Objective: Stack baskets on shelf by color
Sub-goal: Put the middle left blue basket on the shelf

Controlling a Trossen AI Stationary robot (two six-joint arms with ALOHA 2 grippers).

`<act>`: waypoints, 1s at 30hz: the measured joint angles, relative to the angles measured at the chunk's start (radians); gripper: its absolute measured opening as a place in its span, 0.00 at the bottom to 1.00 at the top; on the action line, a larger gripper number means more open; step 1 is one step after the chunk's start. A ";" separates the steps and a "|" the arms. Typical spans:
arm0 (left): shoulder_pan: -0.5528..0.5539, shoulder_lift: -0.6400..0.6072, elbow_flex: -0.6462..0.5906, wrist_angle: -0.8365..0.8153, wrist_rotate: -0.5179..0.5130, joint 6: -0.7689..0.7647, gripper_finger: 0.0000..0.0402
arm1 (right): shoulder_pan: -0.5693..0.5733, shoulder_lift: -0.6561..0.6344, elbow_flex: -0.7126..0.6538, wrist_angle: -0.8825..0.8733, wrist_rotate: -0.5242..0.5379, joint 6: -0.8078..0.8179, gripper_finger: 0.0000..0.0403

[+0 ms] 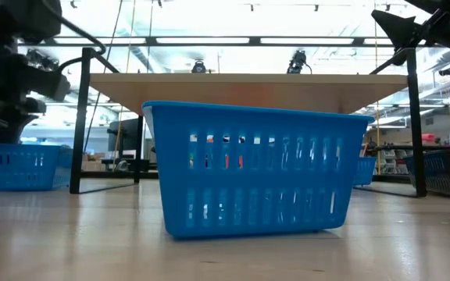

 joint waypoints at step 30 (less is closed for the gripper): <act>0.000 0.000 0.288 -0.386 -0.099 0.026 0.02 | 0.000 0.000 0.000 0.000 0.000 0.008 0.60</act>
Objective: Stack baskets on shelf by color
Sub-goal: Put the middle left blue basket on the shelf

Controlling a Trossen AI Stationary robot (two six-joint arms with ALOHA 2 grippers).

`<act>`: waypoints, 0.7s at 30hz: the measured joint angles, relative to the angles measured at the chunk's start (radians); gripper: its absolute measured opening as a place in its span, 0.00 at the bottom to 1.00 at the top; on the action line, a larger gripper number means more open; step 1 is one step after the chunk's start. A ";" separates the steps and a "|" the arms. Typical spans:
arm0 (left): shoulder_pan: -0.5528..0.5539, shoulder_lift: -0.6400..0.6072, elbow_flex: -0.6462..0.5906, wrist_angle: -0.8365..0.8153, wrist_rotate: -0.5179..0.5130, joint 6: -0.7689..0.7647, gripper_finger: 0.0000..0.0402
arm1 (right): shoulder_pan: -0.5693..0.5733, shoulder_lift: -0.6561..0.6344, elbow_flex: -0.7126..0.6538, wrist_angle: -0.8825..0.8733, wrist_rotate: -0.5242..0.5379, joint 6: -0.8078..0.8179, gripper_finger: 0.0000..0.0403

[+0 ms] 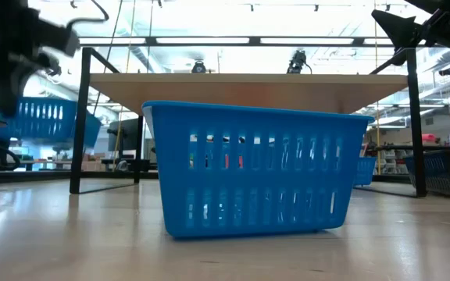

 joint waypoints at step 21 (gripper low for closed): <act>0.032 0.117 0.635 -0.102 -0.215 0.377 0.02 | 0.000 0.000 0.000 0.004 0.000 -0.002 0.60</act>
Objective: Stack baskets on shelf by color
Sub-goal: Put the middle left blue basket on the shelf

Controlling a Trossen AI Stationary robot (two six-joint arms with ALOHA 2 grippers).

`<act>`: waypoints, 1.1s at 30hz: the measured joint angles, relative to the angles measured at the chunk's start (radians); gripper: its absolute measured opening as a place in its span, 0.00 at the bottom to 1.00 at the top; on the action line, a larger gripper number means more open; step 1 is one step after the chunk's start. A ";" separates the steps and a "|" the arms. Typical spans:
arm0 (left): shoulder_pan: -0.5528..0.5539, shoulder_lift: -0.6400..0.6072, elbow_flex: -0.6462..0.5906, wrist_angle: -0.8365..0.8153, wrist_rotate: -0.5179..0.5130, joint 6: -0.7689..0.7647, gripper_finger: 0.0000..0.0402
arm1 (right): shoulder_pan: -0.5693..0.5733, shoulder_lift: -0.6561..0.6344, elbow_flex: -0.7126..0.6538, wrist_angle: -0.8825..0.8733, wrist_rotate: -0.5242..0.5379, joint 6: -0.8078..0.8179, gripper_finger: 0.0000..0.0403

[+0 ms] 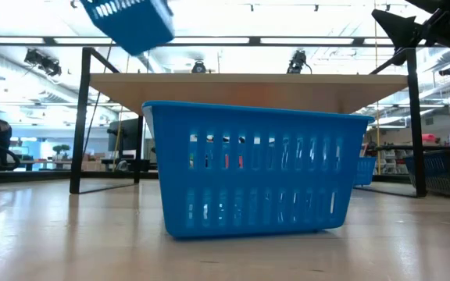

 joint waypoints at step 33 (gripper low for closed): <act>0.177 0.289 0.098 0.080 0.322 0.040 0.11 | 0.000 0.000 0.000 -0.001 0.000 0.000 0.60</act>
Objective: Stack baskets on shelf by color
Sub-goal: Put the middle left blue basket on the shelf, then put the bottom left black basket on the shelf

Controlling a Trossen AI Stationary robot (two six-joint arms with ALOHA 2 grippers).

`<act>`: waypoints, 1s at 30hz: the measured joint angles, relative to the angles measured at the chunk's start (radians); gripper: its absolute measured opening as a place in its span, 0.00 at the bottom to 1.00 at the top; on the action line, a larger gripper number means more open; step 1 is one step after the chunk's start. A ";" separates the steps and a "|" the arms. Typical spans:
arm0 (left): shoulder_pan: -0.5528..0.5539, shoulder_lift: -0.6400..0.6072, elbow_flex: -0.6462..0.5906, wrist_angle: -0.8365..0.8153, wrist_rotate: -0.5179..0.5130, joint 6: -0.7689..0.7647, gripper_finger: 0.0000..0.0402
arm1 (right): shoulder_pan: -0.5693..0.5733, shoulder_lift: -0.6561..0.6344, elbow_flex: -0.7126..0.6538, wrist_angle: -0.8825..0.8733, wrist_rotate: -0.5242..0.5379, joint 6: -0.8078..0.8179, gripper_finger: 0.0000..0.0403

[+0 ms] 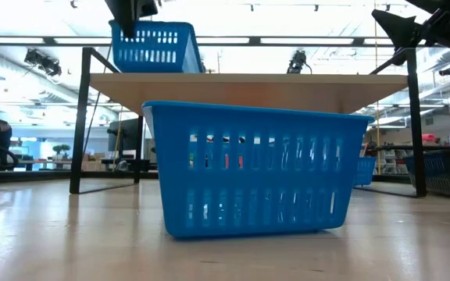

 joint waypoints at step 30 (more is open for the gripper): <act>0.002 -0.015 0.093 -0.046 -0.010 -0.053 0.26 | 0.000 0.000 0.000 -0.002 -0.002 0.011 0.60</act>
